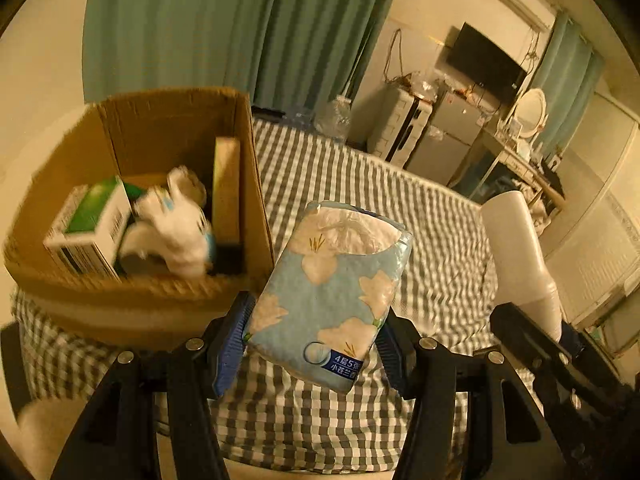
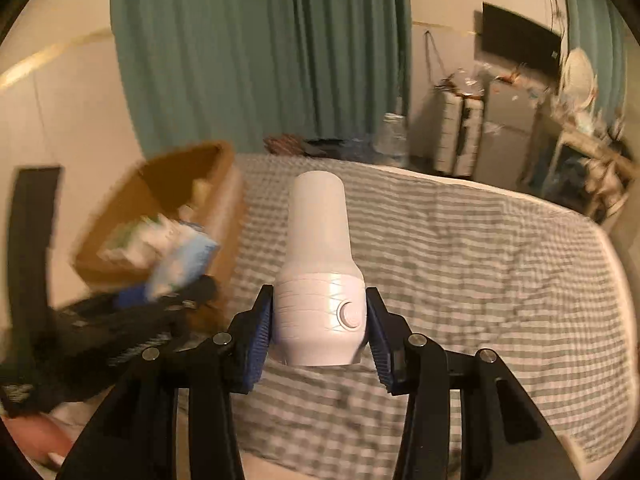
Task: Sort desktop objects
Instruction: 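Carry the tissue pack and white bottle to the box and release both inside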
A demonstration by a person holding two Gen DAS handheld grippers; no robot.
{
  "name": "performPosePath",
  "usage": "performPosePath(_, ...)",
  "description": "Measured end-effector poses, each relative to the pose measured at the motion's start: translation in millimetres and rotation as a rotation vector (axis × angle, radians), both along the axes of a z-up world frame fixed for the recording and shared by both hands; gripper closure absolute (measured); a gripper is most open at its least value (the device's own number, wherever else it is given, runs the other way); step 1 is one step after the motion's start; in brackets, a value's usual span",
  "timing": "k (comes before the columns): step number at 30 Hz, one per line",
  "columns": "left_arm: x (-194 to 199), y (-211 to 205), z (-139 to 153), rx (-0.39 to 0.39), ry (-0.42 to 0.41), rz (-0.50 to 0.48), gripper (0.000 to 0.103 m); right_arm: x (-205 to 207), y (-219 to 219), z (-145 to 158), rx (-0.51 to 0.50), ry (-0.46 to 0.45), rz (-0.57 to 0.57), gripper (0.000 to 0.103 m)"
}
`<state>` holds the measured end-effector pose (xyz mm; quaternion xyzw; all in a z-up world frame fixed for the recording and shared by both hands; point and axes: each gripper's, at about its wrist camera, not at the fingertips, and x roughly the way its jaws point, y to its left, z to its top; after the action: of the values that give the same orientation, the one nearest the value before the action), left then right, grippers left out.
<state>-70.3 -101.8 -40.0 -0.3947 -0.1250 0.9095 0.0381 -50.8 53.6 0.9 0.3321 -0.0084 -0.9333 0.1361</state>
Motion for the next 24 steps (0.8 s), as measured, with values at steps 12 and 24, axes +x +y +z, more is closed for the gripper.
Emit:
performPosePath(12, -30, -82, 53, -0.160, 0.079, 0.129, 0.043, -50, -86, 31, -0.091, 0.015, 0.181, 0.060)
performPosePath(24, -117, -150, 34, -0.241, -0.025, 0.225, 0.032, -139, -155, 1, -0.211, -0.093, 0.265, 0.047)
